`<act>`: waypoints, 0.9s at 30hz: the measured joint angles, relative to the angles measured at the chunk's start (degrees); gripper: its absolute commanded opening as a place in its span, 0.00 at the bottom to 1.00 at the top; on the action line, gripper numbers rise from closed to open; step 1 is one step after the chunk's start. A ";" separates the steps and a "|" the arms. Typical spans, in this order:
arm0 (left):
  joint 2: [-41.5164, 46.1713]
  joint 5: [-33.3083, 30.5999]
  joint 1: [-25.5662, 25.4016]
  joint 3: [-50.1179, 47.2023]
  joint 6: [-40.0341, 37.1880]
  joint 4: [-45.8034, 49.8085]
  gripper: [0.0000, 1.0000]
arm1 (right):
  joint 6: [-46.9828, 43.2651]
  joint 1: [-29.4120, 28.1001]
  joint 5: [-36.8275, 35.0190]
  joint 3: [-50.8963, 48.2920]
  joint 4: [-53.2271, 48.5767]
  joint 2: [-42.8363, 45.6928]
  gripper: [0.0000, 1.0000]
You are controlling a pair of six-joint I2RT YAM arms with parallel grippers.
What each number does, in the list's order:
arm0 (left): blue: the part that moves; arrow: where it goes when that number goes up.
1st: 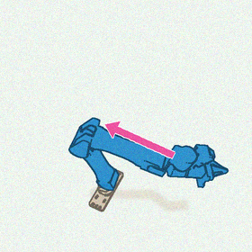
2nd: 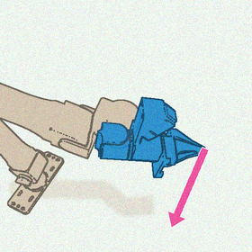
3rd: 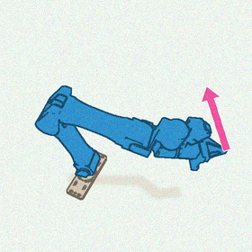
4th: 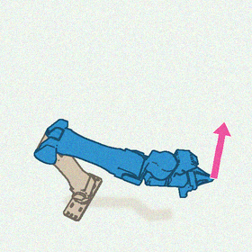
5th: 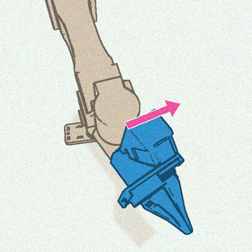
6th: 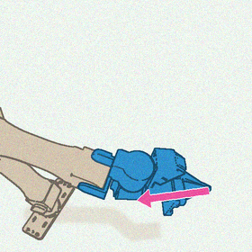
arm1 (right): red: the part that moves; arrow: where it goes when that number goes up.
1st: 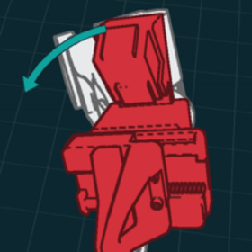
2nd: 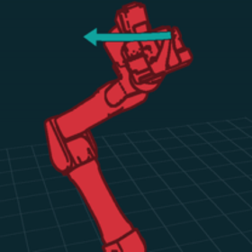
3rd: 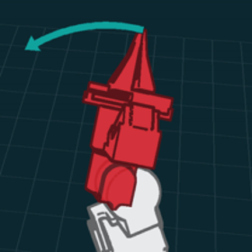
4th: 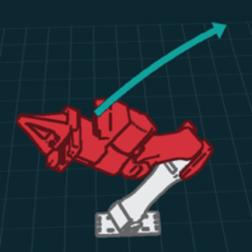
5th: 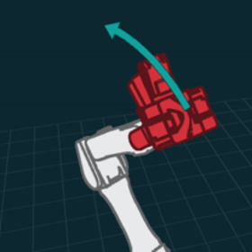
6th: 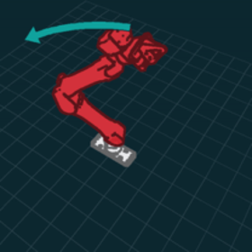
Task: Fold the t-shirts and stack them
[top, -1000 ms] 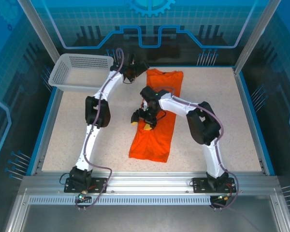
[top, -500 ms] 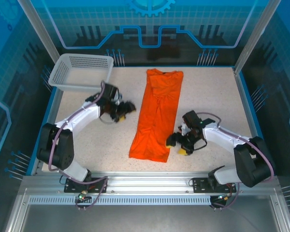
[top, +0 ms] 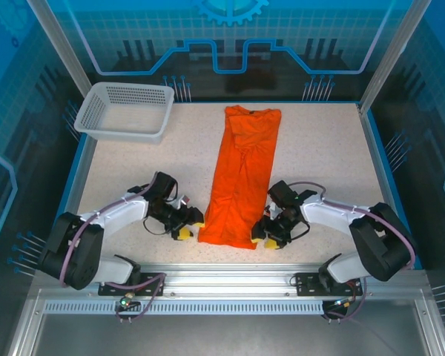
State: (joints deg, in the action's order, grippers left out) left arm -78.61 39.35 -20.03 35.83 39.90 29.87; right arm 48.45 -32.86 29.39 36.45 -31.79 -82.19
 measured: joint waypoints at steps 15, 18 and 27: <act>-8.76 -1.27 -4.90 1.51 -2.73 -0.52 0.48 | -0.28 -4.22 -0.79 5.31 0.13 -7.72 0.36; -8.90 -2.10 -4.90 1.60 -3.04 -0.39 0.47 | -0.55 -4.24 -0.59 5.79 -0.28 -8.59 0.30; -11.52 -4.02 -4.90 3.89 -4.17 -1.01 0.25 | -1.14 -4.26 -0.66 6.21 -1.05 -10.12 0.11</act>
State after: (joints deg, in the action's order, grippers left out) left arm -90.13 35.33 -24.93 39.72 35.73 28.86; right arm 47.31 -37.12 28.73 42.65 -32.84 -92.31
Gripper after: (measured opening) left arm 0.313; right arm 0.133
